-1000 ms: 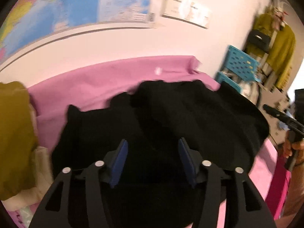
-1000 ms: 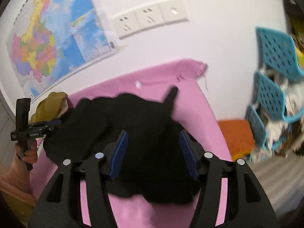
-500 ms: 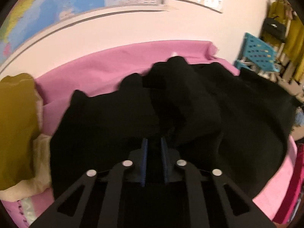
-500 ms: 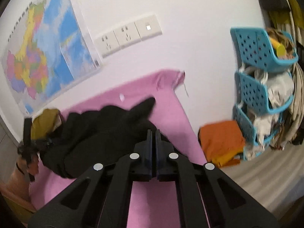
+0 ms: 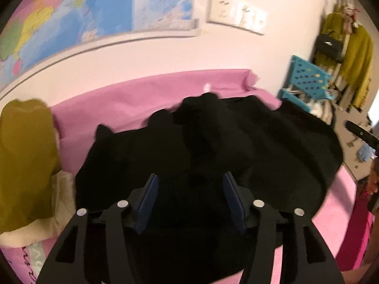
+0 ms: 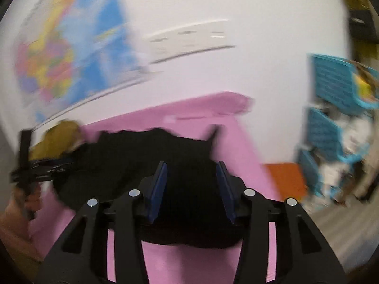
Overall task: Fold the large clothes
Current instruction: 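Press the folded jacket flat with the left gripper while the right gripper smooths it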
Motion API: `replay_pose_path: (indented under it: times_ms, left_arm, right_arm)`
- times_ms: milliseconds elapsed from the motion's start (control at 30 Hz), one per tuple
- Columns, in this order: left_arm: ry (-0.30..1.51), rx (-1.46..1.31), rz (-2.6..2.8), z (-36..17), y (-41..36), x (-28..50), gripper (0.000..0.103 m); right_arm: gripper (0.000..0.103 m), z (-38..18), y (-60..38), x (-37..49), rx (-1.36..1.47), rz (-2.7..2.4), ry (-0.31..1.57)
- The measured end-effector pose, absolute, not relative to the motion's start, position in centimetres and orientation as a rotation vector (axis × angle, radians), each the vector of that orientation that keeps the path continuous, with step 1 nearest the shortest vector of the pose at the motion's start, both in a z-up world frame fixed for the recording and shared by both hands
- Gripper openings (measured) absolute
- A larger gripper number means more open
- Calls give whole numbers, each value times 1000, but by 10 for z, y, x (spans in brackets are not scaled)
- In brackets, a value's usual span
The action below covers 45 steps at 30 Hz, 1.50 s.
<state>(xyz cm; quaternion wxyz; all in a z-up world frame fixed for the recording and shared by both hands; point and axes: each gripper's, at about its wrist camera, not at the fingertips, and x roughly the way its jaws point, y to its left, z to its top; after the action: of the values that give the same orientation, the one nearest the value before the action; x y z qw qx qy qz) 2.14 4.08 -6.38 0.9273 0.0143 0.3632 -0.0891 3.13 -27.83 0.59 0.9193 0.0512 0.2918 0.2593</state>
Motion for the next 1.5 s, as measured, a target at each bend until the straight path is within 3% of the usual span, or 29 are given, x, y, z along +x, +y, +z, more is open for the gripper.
replay_pose_path:
  times_ms: [67, 200, 233, 300, 333, 467, 533, 633, 733, 767, 800, 1067, 1233, 1367, 1500]
  left_arm:
    - [757, 69, -215, -65, 27, 25, 68]
    - [816, 90, -259, -77, 5, 47, 68]
    - [826, 94, -246, -81, 2, 54, 63]
    - [835, 122, -203, -89, -3, 68, 17]
    - [827, 134, -171, -90, -2, 70, 5]
    - [739, 81, -131, -66, 23, 69, 4]
    - [769, 71, -153, -69, 25, 70, 4]
    - [819, 149, -125, -88, 13, 70, 22]
    - [812, 111, -140, -91, 14, 65, 31]
    - [812, 83, -151, -89, 17, 62, 46]
    - [806, 74, -149, -87, 19, 57, 52]
    - [708, 103, -85, -70, 22, 36, 57]
    - [738, 104, -69, -77, 23, 42, 57]
    - [753, 118, -45, -85, 24, 42, 57]
    - [747, 129, -34, -85, 22, 40, 57]
  right_arm:
    - [43, 3, -253, 35, 92, 620, 619]
    - [43, -19, -215, 51, 59, 716, 705]
    - [42, -23, -210, 52, 61, 726, 719]
    - [43, -32, -200, 57, 44, 733, 749]
    - [43, -35, -197, 58, 45, 734, 756]
    - [44, -32, -201, 58, 77, 751, 736]
    - [44, -33, -195, 58, 58, 766, 733]
    - [40, -50, -184, 69, 12, 739, 792]
    - [35, -64, -182, 79, 6, 702, 831]
    - [35, -65, -184, 78, 10, 700, 831]
    - [35, -63, -185, 77, 13, 695, 830]
    - [39, -26, -170, 63, 33, 758, 731]
    - [38, -44, -141, 72, -17, 786, 785]
    - [31, -74, -141, 89, -22, 720, 864]
    - [36, -68, -145, 82, -1, 719, 841]
